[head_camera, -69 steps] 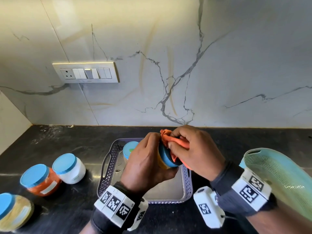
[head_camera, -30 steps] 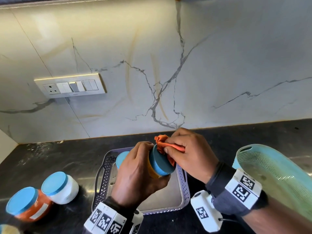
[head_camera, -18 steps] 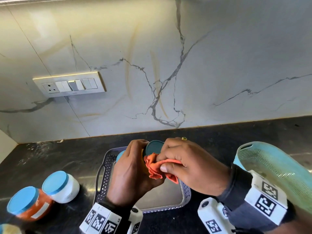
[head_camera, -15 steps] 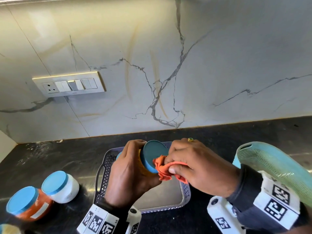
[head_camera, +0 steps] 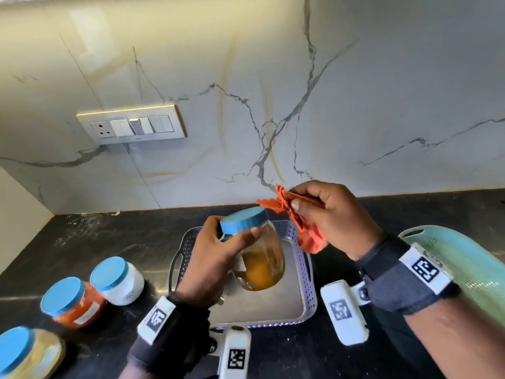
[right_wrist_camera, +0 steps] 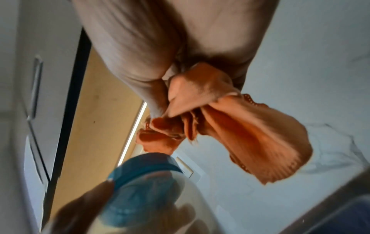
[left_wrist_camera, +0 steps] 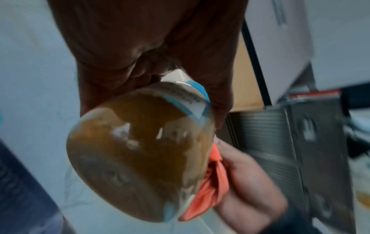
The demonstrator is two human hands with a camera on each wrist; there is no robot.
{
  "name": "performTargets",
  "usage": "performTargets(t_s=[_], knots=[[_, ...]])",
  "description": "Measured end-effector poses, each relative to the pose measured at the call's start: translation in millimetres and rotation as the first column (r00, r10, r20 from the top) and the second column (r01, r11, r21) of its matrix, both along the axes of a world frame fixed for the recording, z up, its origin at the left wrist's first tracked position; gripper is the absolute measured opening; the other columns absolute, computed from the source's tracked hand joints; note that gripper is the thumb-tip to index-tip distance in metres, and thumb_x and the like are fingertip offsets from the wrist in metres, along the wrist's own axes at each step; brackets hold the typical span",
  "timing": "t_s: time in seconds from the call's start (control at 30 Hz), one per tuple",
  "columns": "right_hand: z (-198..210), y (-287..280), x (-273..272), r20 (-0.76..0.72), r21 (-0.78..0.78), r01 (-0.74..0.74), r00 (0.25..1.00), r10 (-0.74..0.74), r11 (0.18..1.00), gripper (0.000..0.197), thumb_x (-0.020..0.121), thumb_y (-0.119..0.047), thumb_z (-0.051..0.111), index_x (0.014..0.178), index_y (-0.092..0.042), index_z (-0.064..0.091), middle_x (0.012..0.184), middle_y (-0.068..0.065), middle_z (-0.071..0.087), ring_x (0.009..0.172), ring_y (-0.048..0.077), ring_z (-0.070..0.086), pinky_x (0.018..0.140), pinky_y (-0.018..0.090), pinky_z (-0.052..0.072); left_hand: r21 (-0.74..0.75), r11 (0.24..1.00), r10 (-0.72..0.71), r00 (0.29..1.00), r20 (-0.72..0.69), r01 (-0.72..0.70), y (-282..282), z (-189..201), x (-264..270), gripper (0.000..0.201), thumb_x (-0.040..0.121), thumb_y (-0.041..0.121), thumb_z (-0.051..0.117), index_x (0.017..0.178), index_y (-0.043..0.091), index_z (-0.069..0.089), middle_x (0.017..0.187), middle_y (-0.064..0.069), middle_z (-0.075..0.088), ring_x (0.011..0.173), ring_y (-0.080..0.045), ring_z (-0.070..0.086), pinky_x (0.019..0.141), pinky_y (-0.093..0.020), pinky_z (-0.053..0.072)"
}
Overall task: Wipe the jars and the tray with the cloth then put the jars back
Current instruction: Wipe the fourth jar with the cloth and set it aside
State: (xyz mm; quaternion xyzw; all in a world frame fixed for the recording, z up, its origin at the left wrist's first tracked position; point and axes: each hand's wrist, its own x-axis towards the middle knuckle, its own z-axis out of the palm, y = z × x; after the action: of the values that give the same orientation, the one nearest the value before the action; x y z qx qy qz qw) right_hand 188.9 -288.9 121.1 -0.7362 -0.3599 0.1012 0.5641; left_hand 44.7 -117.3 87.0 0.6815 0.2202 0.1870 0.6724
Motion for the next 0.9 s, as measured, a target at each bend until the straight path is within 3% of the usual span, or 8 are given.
performTargets(t_s=[0.17, 0.27, 0.37, 0.47, 0.57, 0.7, 0.77, 0.9], knots=[[-24.8, -3.7, -22.5, -0.229, 0.186, -0.011, 0.972, 0.054, 0.983, 0.017, 0.097, -0.006, 0.064, 0.099, -0.018, 0.076, 0.085, 0.007, 0.076, 0.075, 0.021, 0.069, 0.069, 0.033, 0.059, -0.259, 0.965, -0.017, 0.997, 0.069, 0.034, 7.9, 4.5, 0.5, 0.077, 0.070, 0.039, 0.083, 0.128, -0.004, 0.056, 0.118, -0.025, 0.069, 0.102, -0.034, 0.069, 0.088, -0.055, 0.057], [-34.9, -1.9, -37.2, -0.237, 0.240, 0.002, 0.970, 0.056, 0.971, 0.013, 0.094, -0.015, 0.065, 0.102, -0.020, 0.075, 0.092, 0.012, 0.076, 0.079, 0.029, 0.071, 0.070, 0.042, 0.062, -0.241, 0.970, 0.000, 0.997, 0.081, 0.019, -0.9, 9.7, 4.2, 0.070, 0.078, 0.034, 0.083, 0.126, -0.009, 0.055, 0.106, -0.020, 0.071, 0.093, -0.028, 0.069, 0.075, -0.042, 0.059], [-42.7, 2.2, -48.1, -0.256, 0.225, 0.032, 0.966, 0.028, 0.974, 0.015, 0.101, -0.011, 0.059, 0.102, -0.019, 0.071, 0.084, 0.018, 0.069, 0.063, 0.049, 0.064, 0.054, 0.052, 0.058, -0.271, 0.961, -0.037, 0.994, 0.098, 0.063, -12.2, 12.8, 6.1, 0.062, 0.085, 0.034, 0.079, 0.125, -0.008, 0.059, 0.118, -0.027, 0.069, 0.100, -0.032, 0.070, 0.087, -0.047, 0.059], [-47.9, -0.2, -48.8, -0.256, 0.191, 0.063, 0.967, -0.012, 0.980, 0.021, 0.103, -0.012, 0.055, 0.101, -0.026, 0.071, 0.082, 0.019, 0.068, 0.056, 0.051, 0.063, 0.049, 0.056, 0.058, -0.360, 0.927, -0.094, 0.994, 0.059, 0.109, -17.7, 12.4, 1.6, 0.056, 0.091, 0.046, 0.069, 0.129, 0.004, 0.065, 0.124, -0.022, 0.070, 0.114, -0.037, 0.069, 0.104, -0.056, 0.052], [-49.3, -6.6, -45.0, -0.227, 0.188, 0.056, 0.974, -0.012, 0.981, 0.022, 0.101, -0.011, 0.059, 0.099, -0.027, 0.073, 0.082, 0.017, 0.070, 0.064, 0.049, 0.067, 0.056, 0.055, 0.061, -0.406, 0.905, -0.136, 0.991, -0.004, 0.123, -13.9, 13.9, -2.6, 0.060, 0.091, 0.052, 0.064, 0.133, 0.010, 0.064, 0.126, -0.020, 0.070, 0.118, -0.038, 0.067, 0.106, -0.057, 0.050], [-44.9, -8.3, -42.4, -0.009, 0.192, 0.049, 0.999, -0.048, 0.980, 0.019, 0.096, -0.010, 0.066, 0.103, -0.026, 0.073, 0.094, -0.005, 0.076, 0.086, 0.018, 0.073, 0.075, 0.023, 0.060, -0.341, 0.931, -0.131, 0.991, 0.015, 0.128, -11.7, 13.6, -3.1, 0.058, 0.090, 0.047, 0.071, 0.134, 0.011, 0.060, 0.122, -0.012, 0.074, 0.116, -0.031, 0.070, 0.101, -0.051, 0.055], [-37.4, -3.2, -41.9, 0.055, 0.232, 0.032, 0.997, -0.046, 0.972, 0.023, 0.089, -0.013, 0.068, 0.108, -0.025, 0.075, 0.105, -0.008, 0.075, 0.101, 0.013, 0.071, 0.085, 0.026, 0.058, -0.315, 0.943, -0.096, 0.994, 0.051, 0.107, -12.2, 14.9, -2.0, 0.060, 0.089, 0.041, 0.074, 0.134, 0.005, 0.057, 0.122, -0.015, 0.073, 0.114, -0.032, 0.070, 0.096, -0.046, 0.058], [-19.4, 5.2, -41.4, 0.251, 0.265, -0.065, 0.968, -0.004, 0.962, 0.028, 0.087, -0.009, 0.070, 0.113, -0.017, 0.075, 0.112, -0.007, 0.072, 0.109, 0.014, 0.069, 0.091, 0.031, 0.058, -0.263, 0.956, -0.097, 0.987, 0.130, 0.128, -10.3, 16.9, -0.3, 0.062, 0.088, 0.036, 0.073, 0.133, -0.003, 0.056, 0.124, -0.027, 0.068, 0.115, -0.040, 0.068, 0.101, -0.054, 0.054]])
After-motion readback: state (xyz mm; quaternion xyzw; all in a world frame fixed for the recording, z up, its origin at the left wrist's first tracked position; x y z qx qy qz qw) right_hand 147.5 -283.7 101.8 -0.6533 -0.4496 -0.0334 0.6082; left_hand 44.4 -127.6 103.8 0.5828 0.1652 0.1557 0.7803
